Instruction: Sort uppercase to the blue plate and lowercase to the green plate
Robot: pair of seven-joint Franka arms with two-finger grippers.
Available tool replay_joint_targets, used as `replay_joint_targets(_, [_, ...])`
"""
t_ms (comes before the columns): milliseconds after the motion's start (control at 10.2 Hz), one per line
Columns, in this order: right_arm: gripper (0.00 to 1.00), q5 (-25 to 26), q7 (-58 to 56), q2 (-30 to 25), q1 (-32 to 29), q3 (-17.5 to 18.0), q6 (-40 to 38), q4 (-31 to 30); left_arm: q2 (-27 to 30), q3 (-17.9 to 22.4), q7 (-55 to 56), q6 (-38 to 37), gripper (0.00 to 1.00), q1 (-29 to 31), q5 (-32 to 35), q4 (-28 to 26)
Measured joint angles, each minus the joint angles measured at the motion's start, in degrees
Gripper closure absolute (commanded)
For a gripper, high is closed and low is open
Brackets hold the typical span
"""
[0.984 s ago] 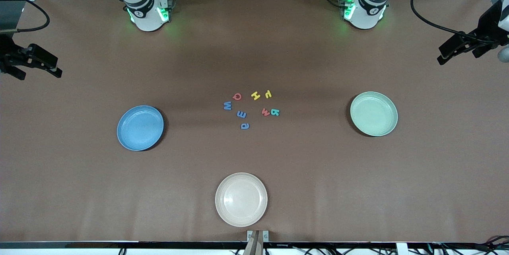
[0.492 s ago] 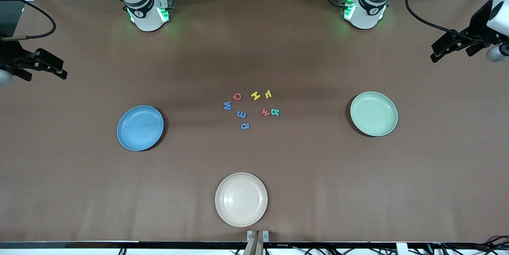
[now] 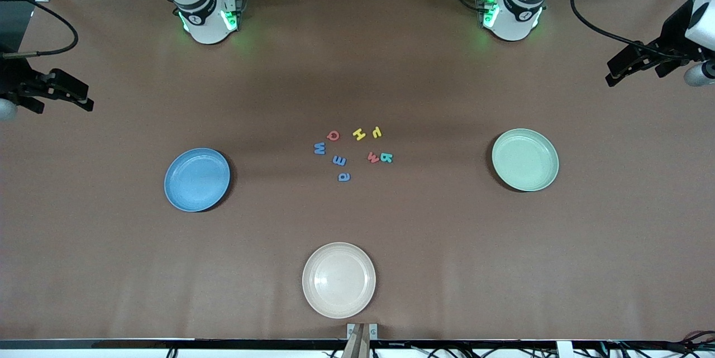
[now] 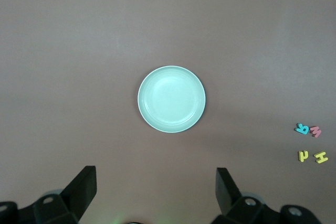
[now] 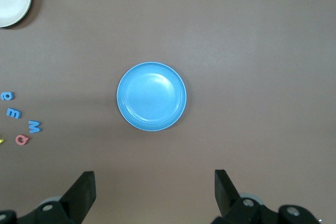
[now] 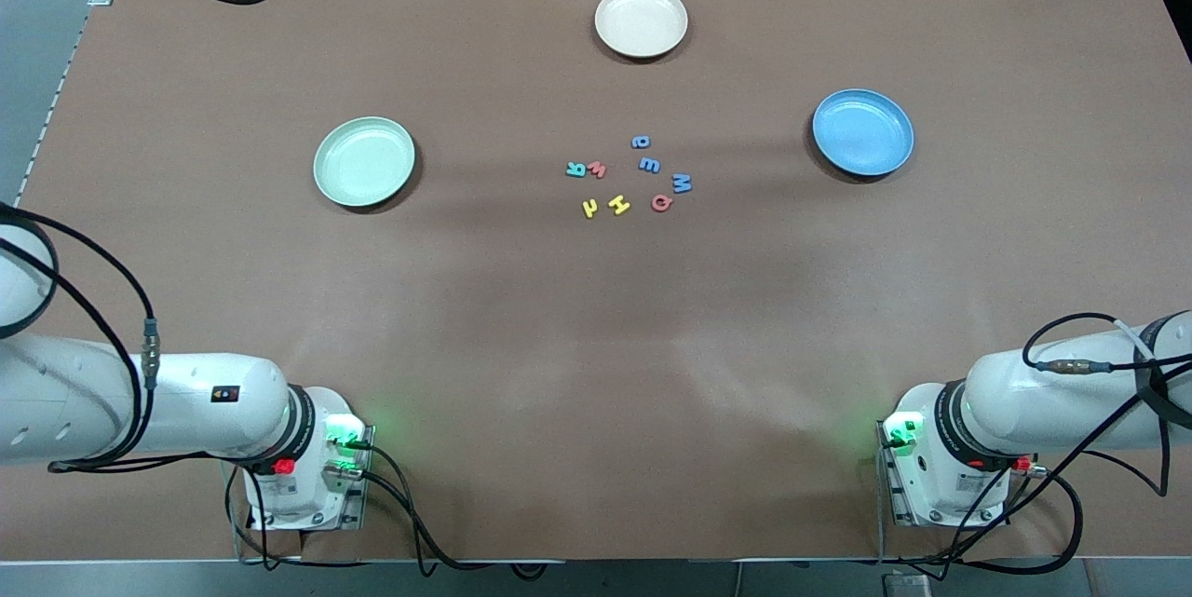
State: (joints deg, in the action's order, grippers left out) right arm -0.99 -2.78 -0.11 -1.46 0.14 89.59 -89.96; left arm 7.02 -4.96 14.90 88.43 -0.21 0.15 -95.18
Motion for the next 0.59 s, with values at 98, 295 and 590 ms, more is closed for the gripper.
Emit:
replay_joint_targets(98, [0.0,0.0,0.0,0.1,0.0,0.0,0.0,-0.1,-0.1,-0.6,1.7,-0.1,0.0,-0.1,-1.5,-0.8])
replay_joint_targets(295, [0.0,0.0,0.0,0.2,0.0,0.0,0.0,-0.4,-0.6,-1.7,7.2,1.8,0.0,-0.6,-5.2,-3.6])
replay_joint_targets(590, [0.0,0.0,0.0,0.4,0.1,0.0,0.0,-0.7,-1.9,-4.4,14.6,9.3,0.0,-1.5,-6.5,-9.2])
